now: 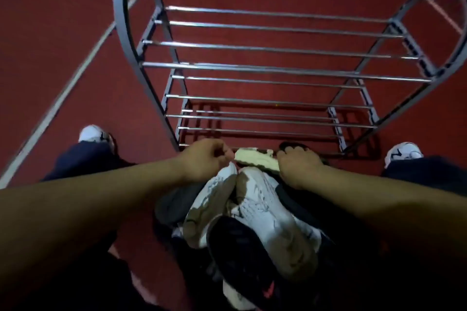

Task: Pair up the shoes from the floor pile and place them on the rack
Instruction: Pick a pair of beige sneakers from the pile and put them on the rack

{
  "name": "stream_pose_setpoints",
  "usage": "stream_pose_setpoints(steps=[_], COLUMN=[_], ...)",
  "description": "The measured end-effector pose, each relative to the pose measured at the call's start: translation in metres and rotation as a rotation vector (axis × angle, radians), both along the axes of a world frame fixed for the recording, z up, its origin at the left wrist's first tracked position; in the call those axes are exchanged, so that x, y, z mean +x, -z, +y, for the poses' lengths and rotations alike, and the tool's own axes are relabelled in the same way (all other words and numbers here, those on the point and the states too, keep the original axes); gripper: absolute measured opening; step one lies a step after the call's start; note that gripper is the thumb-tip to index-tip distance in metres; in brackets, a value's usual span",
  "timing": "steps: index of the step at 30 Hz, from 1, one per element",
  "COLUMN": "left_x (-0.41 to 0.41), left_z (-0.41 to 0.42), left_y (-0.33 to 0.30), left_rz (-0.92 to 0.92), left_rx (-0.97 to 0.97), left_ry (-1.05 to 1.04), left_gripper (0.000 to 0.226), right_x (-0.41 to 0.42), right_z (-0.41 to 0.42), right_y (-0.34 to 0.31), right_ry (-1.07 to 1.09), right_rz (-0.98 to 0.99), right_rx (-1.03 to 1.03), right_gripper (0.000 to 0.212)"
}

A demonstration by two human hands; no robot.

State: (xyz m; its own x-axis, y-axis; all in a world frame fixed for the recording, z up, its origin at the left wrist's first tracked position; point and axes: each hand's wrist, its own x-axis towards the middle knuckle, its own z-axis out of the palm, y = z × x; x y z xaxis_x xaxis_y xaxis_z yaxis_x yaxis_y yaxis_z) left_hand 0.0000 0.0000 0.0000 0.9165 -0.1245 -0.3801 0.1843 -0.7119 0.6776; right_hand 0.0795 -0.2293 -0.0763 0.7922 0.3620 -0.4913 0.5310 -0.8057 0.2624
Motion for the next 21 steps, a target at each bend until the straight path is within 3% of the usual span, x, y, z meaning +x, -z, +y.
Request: stream_pose_setpoints(steps=[6,11,15,18,19,21], left_x=[-0.031,-0.031,-0.019,-0.009,-0.008,-0.013], left_z=[0.02,0.034,0.037,0.04,0.039,0.03], left_y=[0.019,0.013,0.002,-0.007,-0.011,-0.015], left_rz=[0.056,0.003,-0.031,-0.059,0.012,0.358], left_rx=[-0.075,-0.087,-0.087,-0.101,-0.164,-0.349], left_ry=[-0.066,-0.138,-0.212,-0.295,-0.309,-0.274], left_gripper=[0.011,0.011,0.012,0.021,0.025,0.045], right_x=[0.0,-0.01,-0.028,-0.037,-0.037,-0.031], right_z=[0.005,0.042,0.029,-0.003,-0.011,-0.019], right_y=[0.001,-0.072,-0.153,-0.166,-0.161,-0.146], right_ry=[-0.064,0.011,-0.14,-0.307,-0.376,-0.497], right_rz=[-0.01,0.058,0.158,0.186,0.135,0.05], right_rx=[-0.074,0.085,0.223,0.376,0.443,0.567], right_gripper=[0.043,0.049,0.039,0.034,0.035,0.032])
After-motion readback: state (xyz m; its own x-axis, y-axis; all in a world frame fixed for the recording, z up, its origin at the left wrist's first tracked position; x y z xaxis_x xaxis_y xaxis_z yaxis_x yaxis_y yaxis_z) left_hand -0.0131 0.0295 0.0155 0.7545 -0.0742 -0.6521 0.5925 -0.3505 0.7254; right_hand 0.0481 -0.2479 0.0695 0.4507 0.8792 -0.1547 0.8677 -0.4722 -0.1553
